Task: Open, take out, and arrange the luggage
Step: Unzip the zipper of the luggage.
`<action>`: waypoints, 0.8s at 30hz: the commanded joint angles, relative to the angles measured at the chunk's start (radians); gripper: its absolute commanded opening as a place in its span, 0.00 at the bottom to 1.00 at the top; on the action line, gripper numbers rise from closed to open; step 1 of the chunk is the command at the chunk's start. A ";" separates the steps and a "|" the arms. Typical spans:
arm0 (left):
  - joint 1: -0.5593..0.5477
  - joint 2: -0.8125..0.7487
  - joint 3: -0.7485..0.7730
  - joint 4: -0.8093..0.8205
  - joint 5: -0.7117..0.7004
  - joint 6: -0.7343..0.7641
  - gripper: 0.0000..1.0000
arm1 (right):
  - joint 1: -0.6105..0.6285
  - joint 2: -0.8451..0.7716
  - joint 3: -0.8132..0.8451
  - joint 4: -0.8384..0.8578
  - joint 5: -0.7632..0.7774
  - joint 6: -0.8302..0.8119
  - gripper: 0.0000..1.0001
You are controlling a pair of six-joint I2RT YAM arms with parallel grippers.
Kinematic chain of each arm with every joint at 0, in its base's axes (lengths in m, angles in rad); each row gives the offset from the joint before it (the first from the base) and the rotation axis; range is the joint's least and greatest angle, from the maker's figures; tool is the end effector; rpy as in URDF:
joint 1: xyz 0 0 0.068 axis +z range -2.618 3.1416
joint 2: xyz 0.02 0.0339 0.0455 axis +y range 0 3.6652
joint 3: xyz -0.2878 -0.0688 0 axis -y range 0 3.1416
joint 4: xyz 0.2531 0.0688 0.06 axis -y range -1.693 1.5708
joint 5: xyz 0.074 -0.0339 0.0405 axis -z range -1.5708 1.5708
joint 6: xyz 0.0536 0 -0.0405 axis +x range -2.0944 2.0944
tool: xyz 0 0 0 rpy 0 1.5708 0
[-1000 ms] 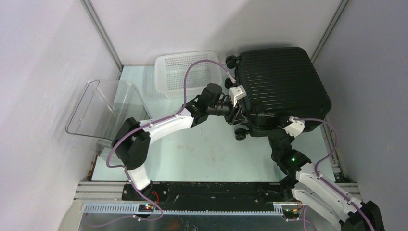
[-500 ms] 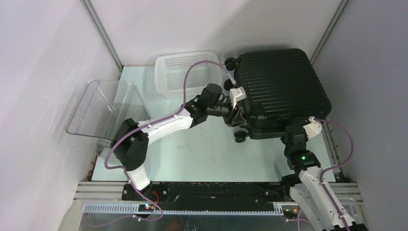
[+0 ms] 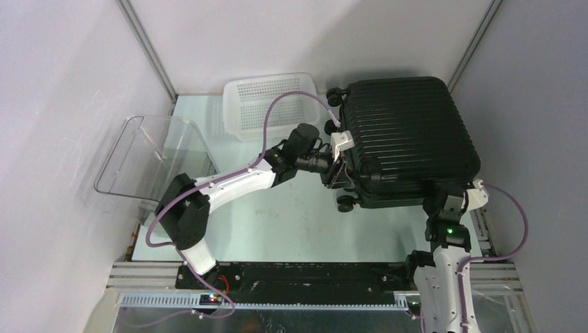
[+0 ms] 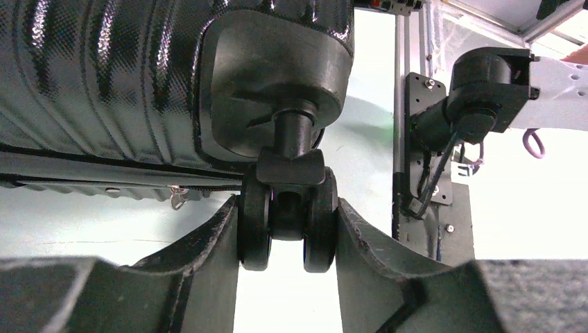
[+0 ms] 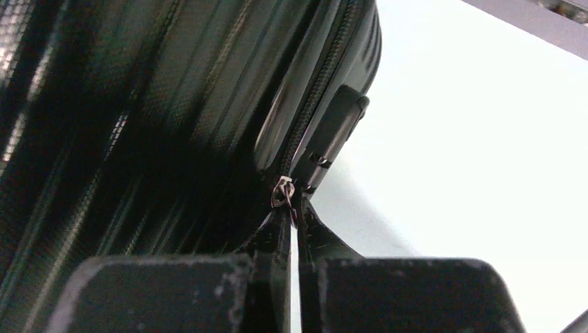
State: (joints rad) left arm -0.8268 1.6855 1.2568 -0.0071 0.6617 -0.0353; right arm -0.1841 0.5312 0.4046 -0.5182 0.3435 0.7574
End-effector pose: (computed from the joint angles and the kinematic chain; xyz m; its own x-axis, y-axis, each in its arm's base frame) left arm 0.2558 -0.3265 0.2997 -0.3195 0.3060 -0.8968 0.9470 0.1353 -0.2912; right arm 0.1245 -0.0415 0.2120 -0.1291 0.6821 -0.7198 0.7235 0.5612 0.4020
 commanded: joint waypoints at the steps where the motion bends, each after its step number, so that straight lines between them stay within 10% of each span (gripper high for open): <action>1: 0.048 -0.125 0.005 -0.004 -0.030 0.009 0.00 | -0.163 -0.035 0.088 -0.082 0.269 -0.028 0.00; 14: 0.116 -0.003 0.219 -0.069 -0.124 0.043 0.05 | -0.332 -0.086 0.105 -0.140 0.122 -0.087 0.00; 18: 0.153 0.035 0.283 -0.089 -0.196 0.043 0.18 | -0.277 -0.099 0.085 -0.101 -0.014 -0.067 0.00; 24: 0.162 -0.010 0.321 -0.127 -0.220 -0.012 0.66 | -0.090 -0.130 0.075 -0.100 -0.011 0.020 0.00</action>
State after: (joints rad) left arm -0.7460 1.7535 1.4754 -0.2829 0.6518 -0.0090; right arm -0.3599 0.4324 0.4484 -0.6613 0.2066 0.7242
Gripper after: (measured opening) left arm 0.590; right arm 0.008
